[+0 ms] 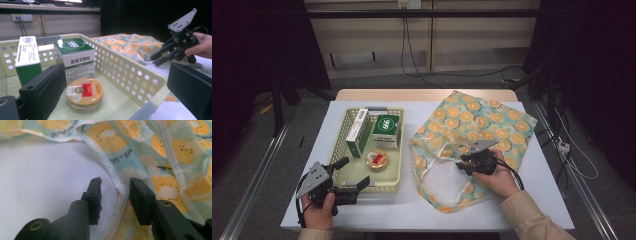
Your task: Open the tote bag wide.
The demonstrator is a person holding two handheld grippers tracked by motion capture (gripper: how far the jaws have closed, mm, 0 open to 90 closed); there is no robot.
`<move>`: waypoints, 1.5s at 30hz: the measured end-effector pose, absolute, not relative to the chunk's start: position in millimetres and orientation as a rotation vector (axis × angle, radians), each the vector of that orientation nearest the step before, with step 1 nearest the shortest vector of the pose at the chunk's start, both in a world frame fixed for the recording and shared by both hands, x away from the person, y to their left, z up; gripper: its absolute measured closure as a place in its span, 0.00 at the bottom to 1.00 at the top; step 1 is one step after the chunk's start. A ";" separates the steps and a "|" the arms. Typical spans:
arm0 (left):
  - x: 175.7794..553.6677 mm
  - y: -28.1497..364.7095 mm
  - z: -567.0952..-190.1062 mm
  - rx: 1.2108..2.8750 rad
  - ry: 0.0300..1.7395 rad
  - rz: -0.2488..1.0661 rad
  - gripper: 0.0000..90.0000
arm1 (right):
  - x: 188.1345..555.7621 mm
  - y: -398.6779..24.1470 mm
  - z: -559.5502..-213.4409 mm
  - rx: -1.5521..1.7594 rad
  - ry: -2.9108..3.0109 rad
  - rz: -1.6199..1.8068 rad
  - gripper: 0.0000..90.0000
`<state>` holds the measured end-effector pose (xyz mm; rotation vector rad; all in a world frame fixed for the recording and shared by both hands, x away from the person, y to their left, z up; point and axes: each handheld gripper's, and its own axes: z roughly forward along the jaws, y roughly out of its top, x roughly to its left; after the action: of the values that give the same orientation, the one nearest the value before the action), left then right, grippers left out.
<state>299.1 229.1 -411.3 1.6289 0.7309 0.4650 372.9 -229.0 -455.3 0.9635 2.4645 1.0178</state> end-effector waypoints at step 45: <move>299.1 227.8 -410.5 1.629 0.731 0.467 0.03 | 355.3 -234.8 -438.3 1.040 2.512 1.342 0.98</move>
<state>299.1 227.8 -410.5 1.6293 0.7312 0.4673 355.3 -234.8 -438.3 1.0398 2.5124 1.3418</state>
